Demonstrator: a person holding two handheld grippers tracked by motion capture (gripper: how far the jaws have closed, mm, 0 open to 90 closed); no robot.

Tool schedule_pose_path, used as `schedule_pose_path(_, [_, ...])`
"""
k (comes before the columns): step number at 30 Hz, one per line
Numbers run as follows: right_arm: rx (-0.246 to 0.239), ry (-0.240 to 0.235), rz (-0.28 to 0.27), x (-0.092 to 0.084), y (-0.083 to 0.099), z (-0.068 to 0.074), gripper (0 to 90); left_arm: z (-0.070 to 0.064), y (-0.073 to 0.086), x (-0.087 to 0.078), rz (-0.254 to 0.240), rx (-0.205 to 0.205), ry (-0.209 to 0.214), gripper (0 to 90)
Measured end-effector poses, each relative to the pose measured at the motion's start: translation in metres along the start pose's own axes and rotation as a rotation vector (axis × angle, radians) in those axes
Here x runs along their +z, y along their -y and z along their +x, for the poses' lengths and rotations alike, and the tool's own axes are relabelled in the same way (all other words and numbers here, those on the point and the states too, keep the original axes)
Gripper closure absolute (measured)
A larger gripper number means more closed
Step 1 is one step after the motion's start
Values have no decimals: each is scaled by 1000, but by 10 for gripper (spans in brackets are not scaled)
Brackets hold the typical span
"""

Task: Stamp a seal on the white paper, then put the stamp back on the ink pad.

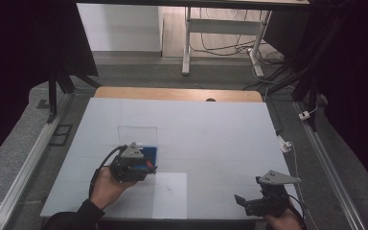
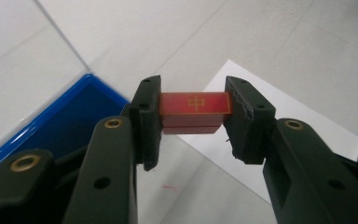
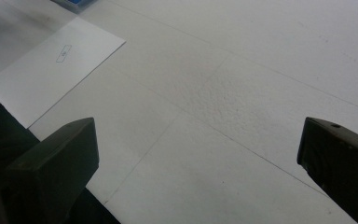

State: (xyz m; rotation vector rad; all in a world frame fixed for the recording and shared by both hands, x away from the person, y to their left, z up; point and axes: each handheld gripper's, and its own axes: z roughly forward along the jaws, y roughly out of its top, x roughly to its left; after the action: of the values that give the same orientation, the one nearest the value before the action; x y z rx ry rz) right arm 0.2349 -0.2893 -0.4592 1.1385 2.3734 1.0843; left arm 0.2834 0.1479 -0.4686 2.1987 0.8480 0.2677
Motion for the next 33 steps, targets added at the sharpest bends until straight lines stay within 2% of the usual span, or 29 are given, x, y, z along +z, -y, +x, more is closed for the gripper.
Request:
schedule_pose_path(10, [1,-3,-3,0,0,0,0,20,5,-8,-16,-59,-41,581])
schedule_pose_path(18, [2,-3,-1,0,0,0,0,32,8,-11,-26,-91,-67,581])
schedule_pose_path(33, [3,-4,3,0,0,0,0,51,10,-5,-29,-135,-97,581])
